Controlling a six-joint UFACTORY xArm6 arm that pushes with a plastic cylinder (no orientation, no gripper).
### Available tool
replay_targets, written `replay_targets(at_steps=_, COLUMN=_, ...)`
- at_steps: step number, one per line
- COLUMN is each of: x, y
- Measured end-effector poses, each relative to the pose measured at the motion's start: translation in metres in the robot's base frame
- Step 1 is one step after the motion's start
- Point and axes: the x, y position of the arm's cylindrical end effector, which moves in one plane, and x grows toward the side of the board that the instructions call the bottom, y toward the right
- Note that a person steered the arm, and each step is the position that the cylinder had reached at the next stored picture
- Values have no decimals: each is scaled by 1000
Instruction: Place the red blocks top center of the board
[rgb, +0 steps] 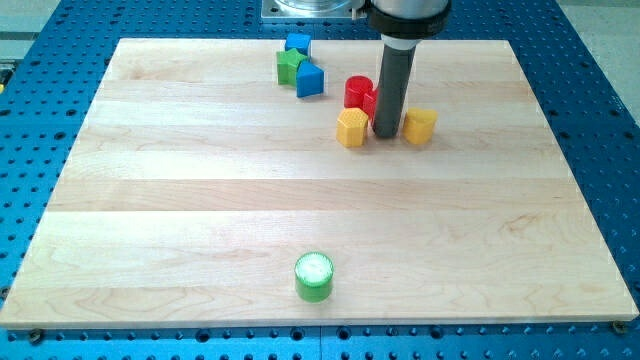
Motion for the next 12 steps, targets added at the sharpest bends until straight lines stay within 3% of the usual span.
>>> replay_targets(at_steps=6, x=-93, y=-29)
replay_targets(at_steps=8, x=-95, y=-36)
replay_targets(at_steps=9, x=-70, y=-12)
replay_targets(at_steps=10, x=-74, y=15)
replay_targets(at_steps=12, x=-128, y=-1)
